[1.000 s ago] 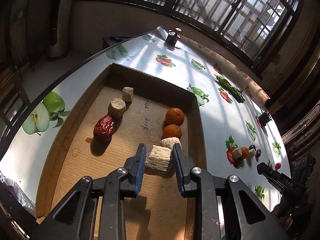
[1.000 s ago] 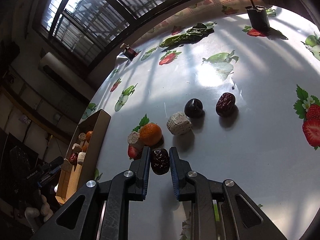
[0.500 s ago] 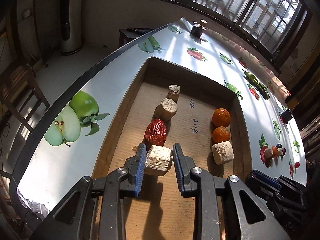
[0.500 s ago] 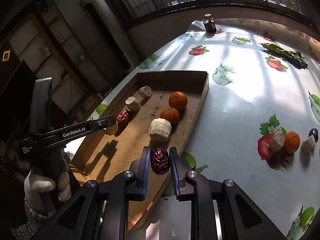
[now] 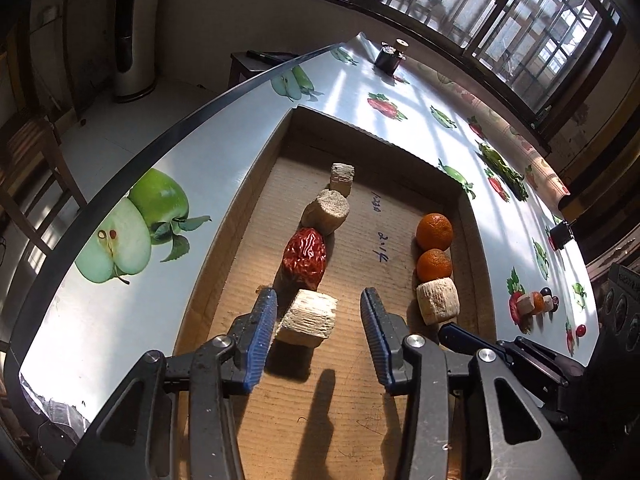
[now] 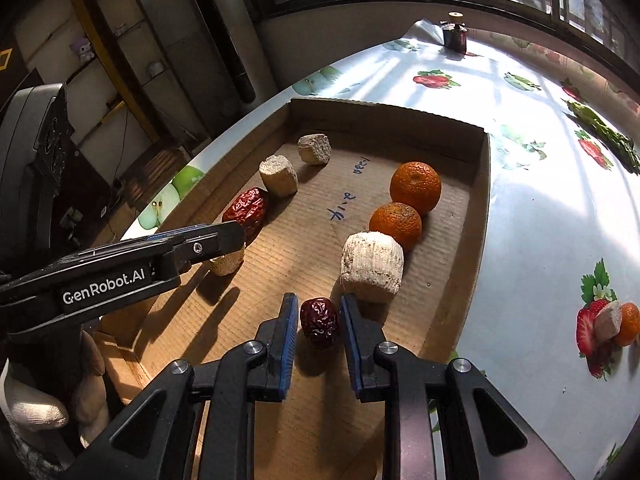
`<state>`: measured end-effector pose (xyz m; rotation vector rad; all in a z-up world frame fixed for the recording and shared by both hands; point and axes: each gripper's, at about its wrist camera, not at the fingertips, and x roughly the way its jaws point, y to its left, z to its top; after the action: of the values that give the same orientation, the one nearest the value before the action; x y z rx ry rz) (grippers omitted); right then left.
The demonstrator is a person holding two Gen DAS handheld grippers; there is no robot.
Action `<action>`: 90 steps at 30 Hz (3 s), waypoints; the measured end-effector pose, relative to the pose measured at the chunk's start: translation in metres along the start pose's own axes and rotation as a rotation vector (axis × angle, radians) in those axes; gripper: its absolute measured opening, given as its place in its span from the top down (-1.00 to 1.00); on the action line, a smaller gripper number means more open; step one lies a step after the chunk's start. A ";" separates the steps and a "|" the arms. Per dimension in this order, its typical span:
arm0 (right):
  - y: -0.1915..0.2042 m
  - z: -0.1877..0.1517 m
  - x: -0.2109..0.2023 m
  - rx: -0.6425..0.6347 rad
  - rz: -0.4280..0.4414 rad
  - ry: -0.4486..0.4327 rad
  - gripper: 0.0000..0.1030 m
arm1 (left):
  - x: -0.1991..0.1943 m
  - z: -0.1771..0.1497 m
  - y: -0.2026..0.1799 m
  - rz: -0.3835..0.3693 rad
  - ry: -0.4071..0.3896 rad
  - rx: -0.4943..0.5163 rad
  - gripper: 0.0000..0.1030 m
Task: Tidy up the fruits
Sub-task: 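Lower the rice cake and dark date into the tray, open both tools, then move both tools back from the tray to the loose fruit cluster, then grasp a round rice cake with the left tool while the right tool grasps a square rice cake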
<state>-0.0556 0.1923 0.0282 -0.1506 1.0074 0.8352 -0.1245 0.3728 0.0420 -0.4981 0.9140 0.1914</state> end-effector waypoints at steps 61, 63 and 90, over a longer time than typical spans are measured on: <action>-0.249 -0.115 -0.209 0.611 -0.280 -0.264 -0.44 | -0.013 -0.084 -0.192 0.009 -0.087 0.430 -0.65; -0.261 -0.104 -0.200 0.625 -0.300 -0.225 -0.44 | -0.009 -0.086 -0.199 -0.002 -0.071 0.444 -0.65; -0.259 -0.053 -0.106 0.429 -0.305 -0.127 0.34 | 0.078 -0.060 -0.268 -0.078 0.065 0.505 -0.43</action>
<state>0.0564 -0.0696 0.0179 0.1133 0.9918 0.3354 -0.0221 0.1069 0.0381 -0.0711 0.9640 -0.1280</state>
